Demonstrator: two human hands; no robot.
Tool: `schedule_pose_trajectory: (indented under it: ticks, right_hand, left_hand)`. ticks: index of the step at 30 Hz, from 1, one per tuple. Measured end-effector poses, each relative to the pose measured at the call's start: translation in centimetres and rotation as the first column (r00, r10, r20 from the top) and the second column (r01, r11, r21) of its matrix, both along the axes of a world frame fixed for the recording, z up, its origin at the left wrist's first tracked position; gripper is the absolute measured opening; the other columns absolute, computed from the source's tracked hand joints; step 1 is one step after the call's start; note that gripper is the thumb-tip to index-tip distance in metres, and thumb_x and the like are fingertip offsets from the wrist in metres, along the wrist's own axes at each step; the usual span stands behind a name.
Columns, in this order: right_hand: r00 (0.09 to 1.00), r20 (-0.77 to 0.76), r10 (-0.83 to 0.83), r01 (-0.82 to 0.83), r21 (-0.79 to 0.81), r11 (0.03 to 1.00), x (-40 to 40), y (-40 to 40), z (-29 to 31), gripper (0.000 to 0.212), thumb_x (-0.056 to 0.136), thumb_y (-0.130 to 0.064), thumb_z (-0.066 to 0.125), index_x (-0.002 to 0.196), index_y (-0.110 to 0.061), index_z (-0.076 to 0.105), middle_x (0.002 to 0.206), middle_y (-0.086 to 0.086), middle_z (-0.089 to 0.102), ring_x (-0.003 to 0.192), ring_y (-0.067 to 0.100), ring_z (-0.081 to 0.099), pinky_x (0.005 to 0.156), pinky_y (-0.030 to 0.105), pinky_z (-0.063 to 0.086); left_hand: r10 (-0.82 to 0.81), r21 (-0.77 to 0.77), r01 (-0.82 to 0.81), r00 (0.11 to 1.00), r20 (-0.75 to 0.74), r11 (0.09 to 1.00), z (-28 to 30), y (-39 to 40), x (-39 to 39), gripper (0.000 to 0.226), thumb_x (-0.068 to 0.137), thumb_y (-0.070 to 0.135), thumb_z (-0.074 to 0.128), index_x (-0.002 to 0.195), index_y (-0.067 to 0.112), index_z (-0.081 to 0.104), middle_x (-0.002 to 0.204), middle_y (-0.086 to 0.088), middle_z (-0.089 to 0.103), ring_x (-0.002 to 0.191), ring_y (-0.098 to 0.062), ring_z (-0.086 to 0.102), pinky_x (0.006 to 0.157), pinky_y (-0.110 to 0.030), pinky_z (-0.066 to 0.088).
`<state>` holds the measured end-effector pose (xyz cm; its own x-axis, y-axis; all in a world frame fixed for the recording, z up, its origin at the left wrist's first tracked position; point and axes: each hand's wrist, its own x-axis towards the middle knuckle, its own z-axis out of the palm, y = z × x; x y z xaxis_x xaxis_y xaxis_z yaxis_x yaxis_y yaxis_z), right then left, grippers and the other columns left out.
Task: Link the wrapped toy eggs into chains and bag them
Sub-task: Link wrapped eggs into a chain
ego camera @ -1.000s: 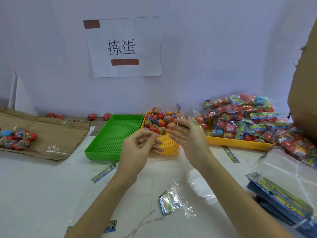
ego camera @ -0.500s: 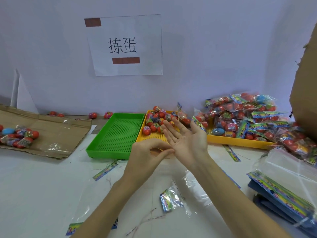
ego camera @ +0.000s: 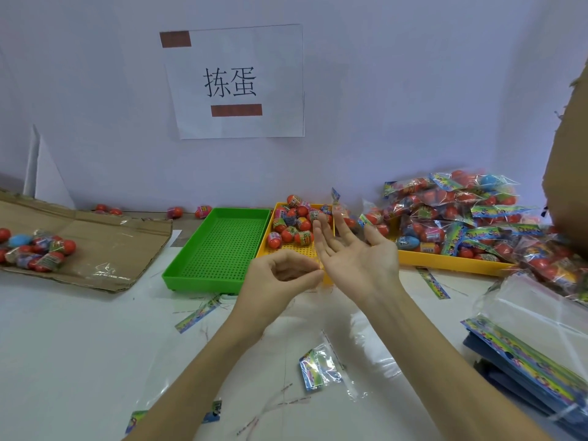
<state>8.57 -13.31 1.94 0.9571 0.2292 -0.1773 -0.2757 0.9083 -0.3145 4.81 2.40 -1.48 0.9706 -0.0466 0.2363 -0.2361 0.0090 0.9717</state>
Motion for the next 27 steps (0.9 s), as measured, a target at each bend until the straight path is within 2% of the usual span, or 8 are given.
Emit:
schedule_pose_trajectory:
  ticks: [3,5,7,8,14,20,24,27]
  right_hand:
    - [0.987,0.158,-0.023,0.059,-0.223,0.973,0.2,0.2,0.3,0.036,0.108,-0.028,0.045,0.119,-0.001,0.066,0.121,0.024,0.071,0.119,0.036,0.066,0.106,0.041,0.051]
    - [0.889,0.457,-0.011,0.340,-0.646,0.684,0.3,0.2,0.4,0.022,0.107,-0.017,0.050,0.115,-0.006,0.067,0.114,0.015,0.075,0.110,0.026,0.071,0.096,0.036,0.057]
    - [0.729,0.658,0.186,0.599,-0.746,0.293,0.2,0.0,0.5,0.011,0.103,-0.013,0.059,0.109,-0.011,0.068,0.094,0.007,0.075,0.085,0.016,0.072,0.073,0.033,0.061]
    - [0.680,0.671,0.296,0.624,-0.741,0.248,-0.2,0.0,0.5,0.007,0.101,-0.015,0.064,0.106,-0.012,0.068,0.082,0.005,0.072,0.069,0.015,0.068,0.060,0.031,0.056]
    - [0.490,0.555,0.673,0.614,-0.767,0.186,-2.2,2.6,-0.7,0.033,0.079,-0.031,0.089,0.101,-0.018,0.067,0.076,-0.004,0.070,0.059,0.016,0.066,0.053,0.026,0.053]
    - [0.513,0.651,0.559,0.582,-0.743,0.332,-2.3,4.4,-1.9,0.014,0.087,-0.006,0.080,0.098,-0.010,0.071,0.082,0.001,0.074,0.074,0.016,0.073,0.060,0.027,0.058]
    - [0.587,0.654,0.478,0.537,-0.756,0.375,-1.8,3.7,-1.4,0.007,0.089,-0.004,0.077,0.095,-0.006,0.073,0.081,0.004,0.075,0.073,0.017,0.072,0.064,0.024,0.055]
    - [0.684,0.679,0.266,0.623,-0.734,0.271,-0.5,1.7,-0.4,0.005,0.089,-0.013,0.079,0.093,-0.011,0.076,0.085,-0.004,0.076,0.081,0.008,0.072,0.071,0.020,0.055]
  left_hand:
    - [0.026,-0.178,-0.040,0.997,-0.078,0.983,0.2,0.1,0.1,0.015,0.080,0.006,0.086,0.092,0.001,0.079,0.088,-0.022,0.078,0.079,-0.026,0.077,0.072,-0.024,0.060]
    - [0.026,-0.331,-0.087,0.982,-0.186,0.940,0.5,0.4,0.2,0.024,0.073,0.010,0.086,0.094,-0.001,0.078,0.093,-0.022,0.078,0.081,-0.026,0.077,0.072,-0.023,0.061]
    - [0.023,-0.443,-0.141,0.965,-0.261,0.885,0.6,0.6,0.4,0.027,0.069,0.011,0.085,0.093,0.000,0.078,0.093,-0.019,0.078,0.081,-0.021,0.077,0.071,-0.021,0.060]
    - [0.032,-0.486,-0.173,0.958,-0.284,0.856,0.6,0.7,0.5,0.027,0.068,0.011,0.084,0.092,0.001,0.078,0.092,-0.017,0.078,0.080,-0.019,0.077,0.070,-0.020,0.060]
    - [0.144,-0.508,-0.319,0.924,-0.354,0.800,0.5,1.1,0.5,0.032,0.072,0.014,0.084,0.099,0.004,0.072,0.080,-0.013,0.078,0.065,-0.021,0.075,0.048,-0.028,0.058]
    - [0.142,-0.503,-0.298,0.935,-0.325,0.811,0.7,1.8,0.3,0.022,0.082,0.011,0.078,0.101,0.005,0.069,0.071,-0.015,0.070,0.051,-0.024,0.064,0.038,-0.026,0.043]
    - [0.122,-0.490,-0.269,0.942,-0.312,0.829,1.1,1.9,0.5,0.016,0.090,0.003,0.075,0.105,0.001,0.069,0.083,-0.015,0.075,0.068,-0.022,0.071,0.052,-0.028,0.057]
    - [0.143,-0.439,-0.257,0.950,-0.277,0.861,1.2,1.9,0.8,0.020,0.089,0.002,0.078,0.106,0.002,0.070,0.088,-0.016,0.078,0.075,-0.019,0.075,0.064,-0.021,0.060]
